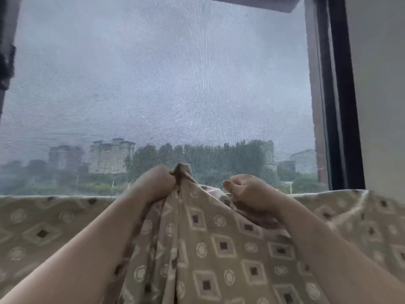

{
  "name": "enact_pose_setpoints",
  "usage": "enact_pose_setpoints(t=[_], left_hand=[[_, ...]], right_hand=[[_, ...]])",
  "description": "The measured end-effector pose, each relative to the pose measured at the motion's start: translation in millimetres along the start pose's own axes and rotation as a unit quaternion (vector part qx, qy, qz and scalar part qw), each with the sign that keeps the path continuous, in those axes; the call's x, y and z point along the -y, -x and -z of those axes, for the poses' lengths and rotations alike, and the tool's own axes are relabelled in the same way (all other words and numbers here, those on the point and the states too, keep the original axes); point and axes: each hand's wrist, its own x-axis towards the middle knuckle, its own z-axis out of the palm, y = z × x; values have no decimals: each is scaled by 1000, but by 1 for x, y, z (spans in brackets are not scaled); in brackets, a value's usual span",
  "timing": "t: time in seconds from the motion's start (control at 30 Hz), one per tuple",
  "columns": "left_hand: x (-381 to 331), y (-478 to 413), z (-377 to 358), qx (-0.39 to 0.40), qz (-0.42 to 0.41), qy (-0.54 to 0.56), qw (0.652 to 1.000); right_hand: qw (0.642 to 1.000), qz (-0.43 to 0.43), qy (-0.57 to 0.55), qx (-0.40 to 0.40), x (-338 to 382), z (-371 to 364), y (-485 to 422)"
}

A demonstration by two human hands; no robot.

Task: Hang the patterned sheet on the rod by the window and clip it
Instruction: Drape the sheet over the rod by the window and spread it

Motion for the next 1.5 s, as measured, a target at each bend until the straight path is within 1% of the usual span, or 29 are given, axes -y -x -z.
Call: enact_pose_setpoints(t=[0.1,0.13,0.17,0.2,0.23,0.27,0.3,0.33,0.4,0.43,0.47,0.53,0.6,0.63,0.7,0.77,0.83,0.9,1.0,1.07,1.17,1.23,1.3,1.33,1.37,1.4,1.43,1.47,1.5], left_hand=[[-2,3,-3,56,26,-43,997],[-5,4,-1,74,31,-54,995],[-9,5,2,95,34,-69,992],[-14,7,6,117,35,-89,989],[-20,9,9,139,32,-108,984],[-26,13,11,157,30,-123,979],[-32,15,13,173,30,-130,976],[-37,18,15,183,31,-128,974],[-45,24,17,193,41,-105,975],[-49,26,18,192,48,-92,976],[-52,29,18,189,53,-81,977],[-56,35,18,177,60,-59,981],[-57,38,18,167,70,-27,983],[-57,39,19,165,75,-11,983],[-57,43,22,163,78,-4,983],[-57,47,26,151,72,-15,986],[-56,50,28,135,79,-26,987],[-53,50,31,131,93,-17,987],[-54,51,37,137,127,62,980],[-56,56,41,154,139,142,968],[-56,59,43,211,132,248,936],[-52,55,47,223,114,299,921],[-43,51,51,246,116,350,896],[-41,51,52,272,120,362,884],[-39,51,53,288,116,358,880],[-37,52,53,302,118,330,887],[-34,52,53,305,125,297,896],[-31,52,53,312,143,260,903],[-29,51,54,318,157,221,908]], right_hand=[[1000,14,-4,-9,-2,5,-1],[999,27,-10,-31,-1,5,3],[995,49,-6,-84,0,3,11],[982,77,13,-172,2,-3,23],[955,110,28,-272,5,-12,39],[932,118,35,-341,8,-26,59],[929,93,28,-358,12,-42,76],[943,46,16,-330,17,-60,91],[972,-67,35,-222,25,-99,108],[977,-104,47,-178,28,-116,111],[980,-127,33,-152,31,-128,112],[975,-154,-51,-151,32,-146,105],[967,-174,-88,-164,27,-154,92],[969,-161,-77,-169,26,-156,86],[975,-99,-59,-191,24,-161,82],[966,-61,-130,-216,22,-165,87],[936,-55,-227,-263,24,-160,99],[901,-47,-271,-335,30,-145,110],[867,32,-263,-422,52,-95,111],[863,91,-228,-442,68,-54,94],[859,148,-127,-472,81,4,33],[886,139,-54,-439,76,24,-16],[938,98,28,-332,65,20,-49],[959,81,67,-265,61,11,-53],[978,64,75,-186,60,2,-49],[992,49,47,-106,60,-3,-43],[999,24,-27,-19,62,-4,-33],[987,-12,-134,83,63,-2,-26],[957,-36,-213,193,62,0,-21]])
